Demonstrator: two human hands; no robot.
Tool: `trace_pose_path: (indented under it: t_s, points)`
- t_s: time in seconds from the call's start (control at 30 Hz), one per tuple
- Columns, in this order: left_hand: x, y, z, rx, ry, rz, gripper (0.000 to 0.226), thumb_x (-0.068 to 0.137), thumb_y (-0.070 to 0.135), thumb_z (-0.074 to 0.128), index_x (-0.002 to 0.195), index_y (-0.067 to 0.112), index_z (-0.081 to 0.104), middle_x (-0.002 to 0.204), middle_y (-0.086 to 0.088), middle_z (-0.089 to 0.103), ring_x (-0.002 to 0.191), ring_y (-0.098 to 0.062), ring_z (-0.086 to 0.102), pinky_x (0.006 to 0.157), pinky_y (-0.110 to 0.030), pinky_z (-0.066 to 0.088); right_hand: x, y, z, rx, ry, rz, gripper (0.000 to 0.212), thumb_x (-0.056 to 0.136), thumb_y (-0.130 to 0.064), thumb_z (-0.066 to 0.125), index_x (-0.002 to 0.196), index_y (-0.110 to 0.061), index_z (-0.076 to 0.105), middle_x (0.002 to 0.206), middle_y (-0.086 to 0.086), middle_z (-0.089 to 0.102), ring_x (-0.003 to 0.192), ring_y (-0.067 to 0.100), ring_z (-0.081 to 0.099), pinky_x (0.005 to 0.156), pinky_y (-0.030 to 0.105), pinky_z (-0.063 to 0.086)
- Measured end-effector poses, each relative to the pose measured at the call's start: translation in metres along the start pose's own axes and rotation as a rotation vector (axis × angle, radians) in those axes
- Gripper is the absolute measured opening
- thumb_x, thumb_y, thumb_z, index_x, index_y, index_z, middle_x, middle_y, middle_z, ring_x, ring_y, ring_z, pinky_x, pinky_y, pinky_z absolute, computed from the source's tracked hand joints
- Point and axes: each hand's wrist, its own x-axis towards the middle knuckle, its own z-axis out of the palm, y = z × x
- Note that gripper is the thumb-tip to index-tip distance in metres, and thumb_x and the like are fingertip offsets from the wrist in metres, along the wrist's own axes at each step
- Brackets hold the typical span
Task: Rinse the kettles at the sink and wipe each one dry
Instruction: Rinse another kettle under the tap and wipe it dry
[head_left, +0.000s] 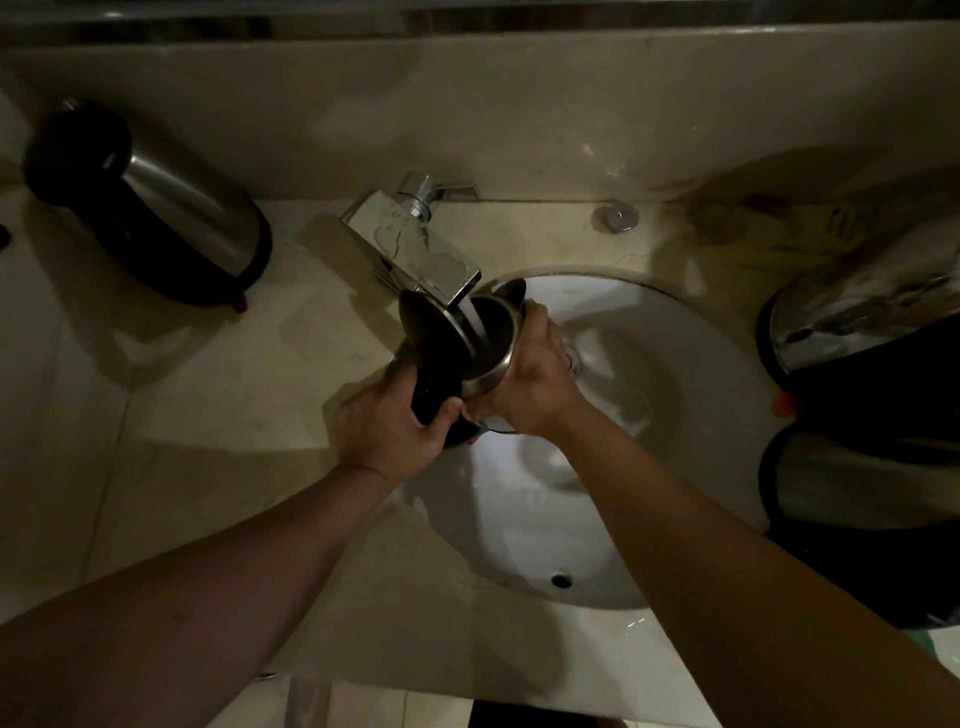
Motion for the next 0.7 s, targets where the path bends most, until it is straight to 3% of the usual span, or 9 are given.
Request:
trace_pose_path:
  t_s: [0.2, 0.4, 0.7]
  points:
    - [0.0001, -0.0013, 0.0016, 0.000, 0.003, 0.002, 0.060, 0.075, 0.061, 0.063, 0.121, 0.023, 0.060, 0.086, -0.008, 0.072, 0.074, -0.037, 0.069, 0.063, -0.034, 0.052, -0.0008, -0.0020, 0.0006, 0.014, 0.002, 0.008, 0.130, 0.035, -0.040, 0.091, 0.145, -0.023, 0.024, 0.142, 0.003, 0.033, 0.137, 0.028, 0.034, 0.112, 0.050, 0.042]
    - [0.0007, -0.0024, 0.0022, 0.012, 0.010, 0.011, 0.063, 0.074, 0.062, 0.062, 0.124, 0.023, 0.060, 0.084, -0.008, 0.073, 0.073, -0.036, 0.068, 0.063, -0.033, 0.051, -0.0006, -0.0008, -0.0003, -0.005, 0.007, -0.008, 0.128, 0.043, -0.031, 0.097, 0.146, -0.021, 0.024, 0.142, 0.005, 0.034, 0.137, 0.029, 0.033, 0.113, 0.050, 0.041]
    - [0.0002, -0.0028, 0.0022, -0.001, 0.011, 0.018, 0.063, 0.075, 0.065, 0.056, 0.120, 0.020, 0.062, 0.083, -0.011, 0.072, 0.072, -0.037, 0.068, 0.062, -0.033, 0.051, -0.0034, -0.0005, 0.0014, -0.006, 0.020, -0.016, 0.130, 0.040, -0.036, 0.097, 0.146, -0.021, 0.023, 0.144, 0.005, 0.033, 0.137, 0.029, 0.033, 0.112, 0.051, 0.042]
